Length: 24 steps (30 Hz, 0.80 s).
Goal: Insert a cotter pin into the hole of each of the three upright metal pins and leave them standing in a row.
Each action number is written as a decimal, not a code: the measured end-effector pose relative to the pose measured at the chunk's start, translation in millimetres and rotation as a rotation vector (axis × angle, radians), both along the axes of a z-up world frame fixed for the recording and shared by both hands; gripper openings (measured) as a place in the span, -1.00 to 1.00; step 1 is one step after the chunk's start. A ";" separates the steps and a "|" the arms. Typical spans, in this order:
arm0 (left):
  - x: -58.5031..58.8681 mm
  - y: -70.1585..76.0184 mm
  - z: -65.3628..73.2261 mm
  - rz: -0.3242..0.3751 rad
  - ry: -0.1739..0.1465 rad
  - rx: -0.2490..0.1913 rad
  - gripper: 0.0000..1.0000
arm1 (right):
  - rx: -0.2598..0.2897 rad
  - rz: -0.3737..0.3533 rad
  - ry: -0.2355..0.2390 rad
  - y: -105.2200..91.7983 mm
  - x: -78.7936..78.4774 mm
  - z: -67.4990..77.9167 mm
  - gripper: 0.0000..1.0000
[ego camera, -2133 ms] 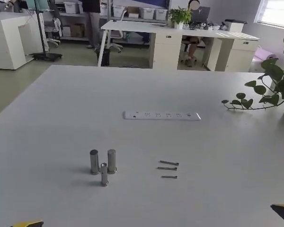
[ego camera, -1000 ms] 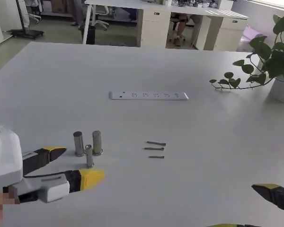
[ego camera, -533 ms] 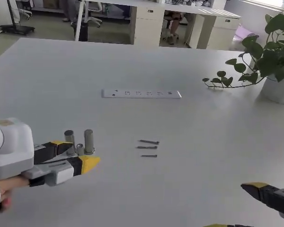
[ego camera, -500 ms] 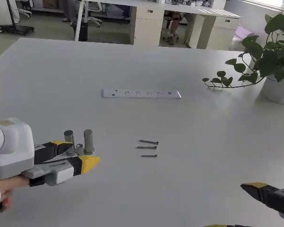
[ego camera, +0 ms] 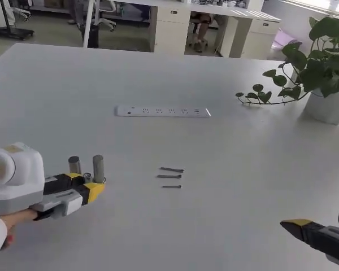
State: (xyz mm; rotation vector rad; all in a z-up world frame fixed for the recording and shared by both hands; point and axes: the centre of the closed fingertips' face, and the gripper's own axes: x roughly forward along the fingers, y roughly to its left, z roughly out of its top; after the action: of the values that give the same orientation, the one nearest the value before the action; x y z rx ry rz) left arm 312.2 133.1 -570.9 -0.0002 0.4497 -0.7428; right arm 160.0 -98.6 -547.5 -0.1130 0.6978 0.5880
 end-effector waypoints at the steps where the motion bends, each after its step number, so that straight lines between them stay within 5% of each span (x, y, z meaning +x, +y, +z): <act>1: 0.1 0.1 0.0 0.000 0.000 -0.001 -0.67 | -0.001 0.001 -0.001 -0.1 0.0 0.3 0.86; 5: 2.2 2.0 0.2 0.001 -0.004 0.000 -0.81 | -0.006 0.009 0.002 0.4 -0.2 0.1 0.86; 20: 2.4 1.5 1.1 -0.017 -0.005 -0.007 -0.85 | -0.021 0.079 0.005 11.9 -0.6 1.5 0.86; 24: 0.5 -0.2 1.0 -0.039 -0.024 0.020 -0.86 | -0.022 0.080 0.003 11.9 1.1 1.7 0.85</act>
State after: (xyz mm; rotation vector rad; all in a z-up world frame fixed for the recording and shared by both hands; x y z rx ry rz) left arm 312.7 132.8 -569.9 0.0366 0.4353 -0.7759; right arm 161.1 -86.7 -545.8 -0.1608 0.7056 0.6576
